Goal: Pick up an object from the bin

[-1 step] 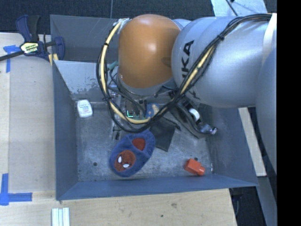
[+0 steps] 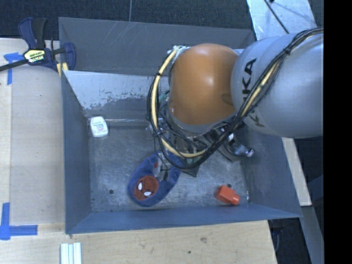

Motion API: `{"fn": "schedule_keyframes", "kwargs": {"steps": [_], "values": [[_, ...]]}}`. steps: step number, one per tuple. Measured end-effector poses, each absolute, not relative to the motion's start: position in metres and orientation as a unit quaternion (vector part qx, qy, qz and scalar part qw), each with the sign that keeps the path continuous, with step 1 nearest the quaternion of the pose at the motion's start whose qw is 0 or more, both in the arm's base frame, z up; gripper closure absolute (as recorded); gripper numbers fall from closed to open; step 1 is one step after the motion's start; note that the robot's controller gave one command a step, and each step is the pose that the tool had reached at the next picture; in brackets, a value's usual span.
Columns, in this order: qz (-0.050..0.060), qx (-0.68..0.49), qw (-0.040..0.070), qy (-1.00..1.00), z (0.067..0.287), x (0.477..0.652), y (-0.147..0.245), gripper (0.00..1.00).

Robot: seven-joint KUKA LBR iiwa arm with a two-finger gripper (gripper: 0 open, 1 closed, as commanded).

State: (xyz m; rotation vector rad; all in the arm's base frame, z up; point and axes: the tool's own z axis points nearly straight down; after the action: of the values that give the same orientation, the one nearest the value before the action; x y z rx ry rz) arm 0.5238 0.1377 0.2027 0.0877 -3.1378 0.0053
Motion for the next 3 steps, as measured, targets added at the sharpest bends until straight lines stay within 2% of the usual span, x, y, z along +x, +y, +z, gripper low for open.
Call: {"fn": "schedule_keyframes", "kwargs": {"steps": [1,2,3], "values": [[-0.001,0.063,-0.005,-0.998,0.072,0.492,0.132,0.00],[-0.003,0.062,-0.016,-0.998,0.079,0.499,0.133,1.00],[-0.001,0.053,-0.004,-0.999,0.118,0.489,0.138,1.00]]}}
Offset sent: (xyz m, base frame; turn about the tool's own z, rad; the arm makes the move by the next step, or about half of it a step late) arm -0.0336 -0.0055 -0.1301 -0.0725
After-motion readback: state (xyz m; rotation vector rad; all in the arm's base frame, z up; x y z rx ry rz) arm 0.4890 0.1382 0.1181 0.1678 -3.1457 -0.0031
